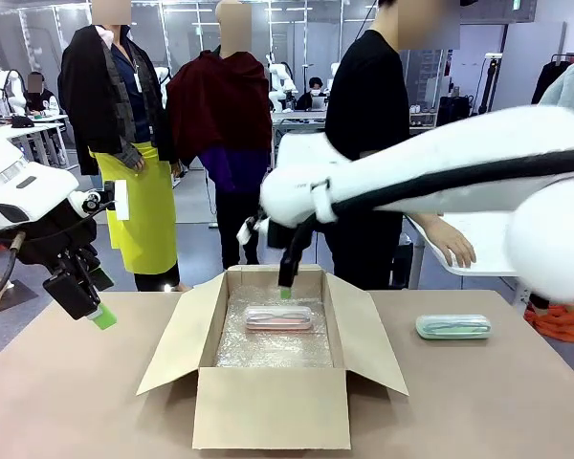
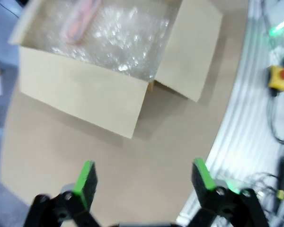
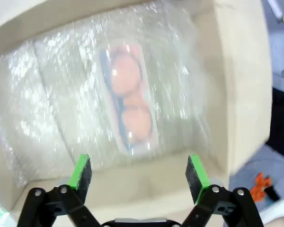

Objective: Pack the glasses set securely to prepare it for shipping.
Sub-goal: Put the Glasses case from the right side of the table into the Package Box.

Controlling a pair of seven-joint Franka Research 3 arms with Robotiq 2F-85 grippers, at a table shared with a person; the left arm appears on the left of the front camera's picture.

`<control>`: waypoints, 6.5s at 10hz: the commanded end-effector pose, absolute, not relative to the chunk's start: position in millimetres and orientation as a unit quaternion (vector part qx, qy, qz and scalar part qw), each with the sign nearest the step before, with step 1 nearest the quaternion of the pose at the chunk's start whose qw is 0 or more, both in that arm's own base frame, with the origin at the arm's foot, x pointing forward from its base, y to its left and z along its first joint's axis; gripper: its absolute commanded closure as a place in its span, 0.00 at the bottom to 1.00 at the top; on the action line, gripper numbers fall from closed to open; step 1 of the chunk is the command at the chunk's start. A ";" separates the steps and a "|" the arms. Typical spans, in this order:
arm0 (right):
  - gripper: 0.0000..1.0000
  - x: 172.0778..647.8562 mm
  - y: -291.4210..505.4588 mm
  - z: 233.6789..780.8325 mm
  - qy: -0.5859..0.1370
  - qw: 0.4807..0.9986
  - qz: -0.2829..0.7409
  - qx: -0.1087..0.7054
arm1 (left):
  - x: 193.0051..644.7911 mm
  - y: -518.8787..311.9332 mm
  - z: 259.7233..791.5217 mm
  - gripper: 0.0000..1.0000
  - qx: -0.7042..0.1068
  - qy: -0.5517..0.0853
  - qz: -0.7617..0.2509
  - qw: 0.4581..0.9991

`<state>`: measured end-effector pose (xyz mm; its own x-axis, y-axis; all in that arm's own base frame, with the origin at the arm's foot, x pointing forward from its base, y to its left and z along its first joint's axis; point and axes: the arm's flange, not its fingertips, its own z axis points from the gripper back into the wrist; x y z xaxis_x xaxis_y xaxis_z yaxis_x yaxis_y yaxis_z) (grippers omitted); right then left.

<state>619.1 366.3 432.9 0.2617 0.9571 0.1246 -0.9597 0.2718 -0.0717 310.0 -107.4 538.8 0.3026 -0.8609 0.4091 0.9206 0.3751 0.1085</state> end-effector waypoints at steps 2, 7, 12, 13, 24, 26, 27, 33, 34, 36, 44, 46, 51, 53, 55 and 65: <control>0.00 543.5 277.4 447.4 -0.139 0.858 0.494 0.028 | 309.9 -108.4 539.4 0.00 -0.081 -0.209 -0.552 0.803; 0.00 482.8 144.8 444.7 -0.187 0.933 0.304 0.041 | 309.9 -108.4 539.4 0.00 -0.081 -0.209 -0.552 0.803; 0.00 441.3 51.2 430.9 -0.163 0.974 0.155 0.007 | 309.9 -108.4 539.4 0.00 -0.081 -0.209 -0.552 0.803; 0.00 433.0 45.7 431.4 -0.177 0.974 0.141 0.008 | 309.9 -108.4 539.4 0.00 -0.081 -0.209 -0.552 0.803; 0.00 473.7 33.0 451.5 -0.159 0.932 0.320 -0.053 | 309.9 -108.4 539.4 0.00 -0.081 -0.209 -0.552 0.803; 0.00 501.9 36.0 455.9 -0.124 0.871 0.471 -0.067 | 309.9 -108.4 539.4 0.00 -0.081 -0.209 -0.552 0.803; 0.00 513.9 33.6 457.4 -0.108 0.828 0.546 -0.061 | 309.9 -108.4 539.4 0.00 -0.081 -0.209 -0.552 0.803; 0.00 577.8 23.5 430.4 -0.102 0.720 0.685 -0.045 | 309.9 -108.4 539.4 0.00 -0.081 -0.209 -0.552 0.803; 0.00 585.6 24.9 421.8 -0.093 0.728 0.677 -0.048 | 309.9 -108.4 539.4 0.00 -0.081 -0.209 -0.552 0.803; 0.00 601.4 28.2 403.6 -0.074 0.737 0.671 -0.041 | 309.9 -108.4 539.4 0.00 -0.081 -0.209 -0.552 0.803; 0.00 627.0 25.2 327.1 -0.036 0.742 0.669 0.001 | 309.9 -108.4 539.4 0.00 -0.081 -0.209 -0.552 0.803; 0.00 629.0 21.4 315.4 -0.031 0.748 0.663 0.005 | 309.9 -108.4 539.4 0.00 -0.081 -0.209 -0.552 0.803; 0.38 629.4 19.1 308.9 -0.026 0.754 0.656 -0.004 | 309.9 -108.4 539.4 0.00 -0.081 -0.209 -0.552 0.803; 0.55 629.6 19.9 315.1 -0.024 0.759 0.650 -0.002 | 309.9 -108.4 539.4 0.00 -0.081 -0.209 -0.552 0.803; 0.55 625.7 22.6 337.6 -0.032 0.765 0.643 -0.006 | 309.9 -108.4 539.4 0.00 -0.081 -0.209 -0.552 0.803; 0.55 561.6 172.6 508.2 -0.056 0.792 0.607 -0.023 | 309.9 -108.4 539.4 0.00 -0.081 -0.209 -0.552 0.803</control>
<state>567.2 148.6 498.3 0.2183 0.9738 0.0638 -0.9683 0.2242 -0.1102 310.0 -108.0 538.8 0.3028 -0.8616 0.4074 0.9204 0.3754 0.1097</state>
